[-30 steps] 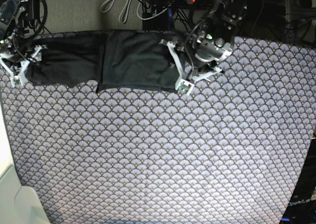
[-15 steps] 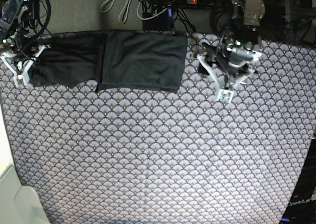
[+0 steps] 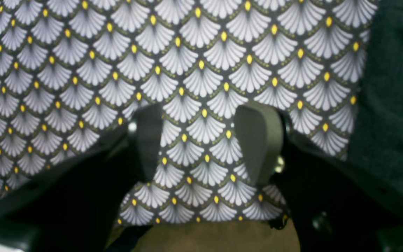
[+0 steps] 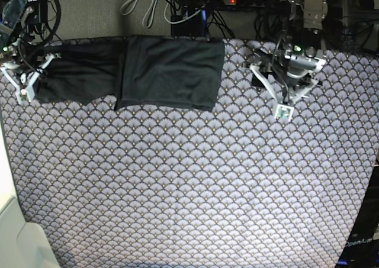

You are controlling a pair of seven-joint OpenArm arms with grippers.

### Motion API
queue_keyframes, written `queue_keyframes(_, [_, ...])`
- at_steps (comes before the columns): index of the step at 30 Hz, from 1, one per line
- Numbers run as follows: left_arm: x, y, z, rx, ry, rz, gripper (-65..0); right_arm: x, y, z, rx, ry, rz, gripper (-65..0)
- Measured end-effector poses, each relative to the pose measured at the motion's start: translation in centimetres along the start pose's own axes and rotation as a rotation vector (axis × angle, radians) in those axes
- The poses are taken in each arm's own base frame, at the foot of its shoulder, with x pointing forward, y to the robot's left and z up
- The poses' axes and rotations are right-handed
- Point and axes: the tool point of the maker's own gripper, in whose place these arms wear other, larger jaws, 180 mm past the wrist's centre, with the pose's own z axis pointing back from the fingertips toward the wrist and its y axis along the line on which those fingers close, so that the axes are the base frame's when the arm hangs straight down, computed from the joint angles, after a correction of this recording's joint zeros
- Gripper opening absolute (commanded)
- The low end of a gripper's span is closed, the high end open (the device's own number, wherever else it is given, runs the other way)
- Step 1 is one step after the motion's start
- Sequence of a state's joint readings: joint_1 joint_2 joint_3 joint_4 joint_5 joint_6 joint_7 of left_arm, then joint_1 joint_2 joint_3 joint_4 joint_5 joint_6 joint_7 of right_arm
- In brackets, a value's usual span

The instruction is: Fold the T-shirt properly

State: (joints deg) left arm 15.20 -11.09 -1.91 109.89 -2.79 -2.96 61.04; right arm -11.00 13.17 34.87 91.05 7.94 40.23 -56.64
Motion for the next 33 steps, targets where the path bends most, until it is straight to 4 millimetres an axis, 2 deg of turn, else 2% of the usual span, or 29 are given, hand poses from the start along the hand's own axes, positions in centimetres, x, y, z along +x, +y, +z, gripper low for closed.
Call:
queue_keyframes(2, [0.01,-0.02,0.00,-0.001,-0.001,0.000,-29.4,-0.61,0.07,0.00,0.004,0.039,-0.002,-65.0])
queue_keyframes(16, [0.36,0.18,0.00,0.005,-0.012,0.000,-29.4,-0.34,0.23,-0.04,0.003,0.073,-0.008,-64.9])
queue_keyframes(22, [0.37,0.18,0.00,0.005,-0.012,0.000,-29.4,-0.01,0.75,-0.31,0.003,0.102,0.053,-64.3])
queue_keyframes(25, [0.39,0.18,0.00,0.006,-0.012,0.000,-29.4,0.00,0.78,-0.33,0.003,0.103,0.055,-57.4])
queue_keyframes(27, [0.49,0.19,-0.01,0.005,-0.015,0.000,-29.4,0.11,0.76,-0.28,0.001,0.100,0.056,-49.0])
queue_keyframes(29, [0.51,0.19,-0.01,0.005,-0.015,0.000,-29.4,0.13,0.69,-0.24,-0.002,0.100,0.057,-43.3])
queue_keyframes(33, [0.51,0.17,-0.01,0.005,-0.015,0.000,-29.4,0.16,0.55,-0.20,-0.005,0.098,0.054,-39.8])
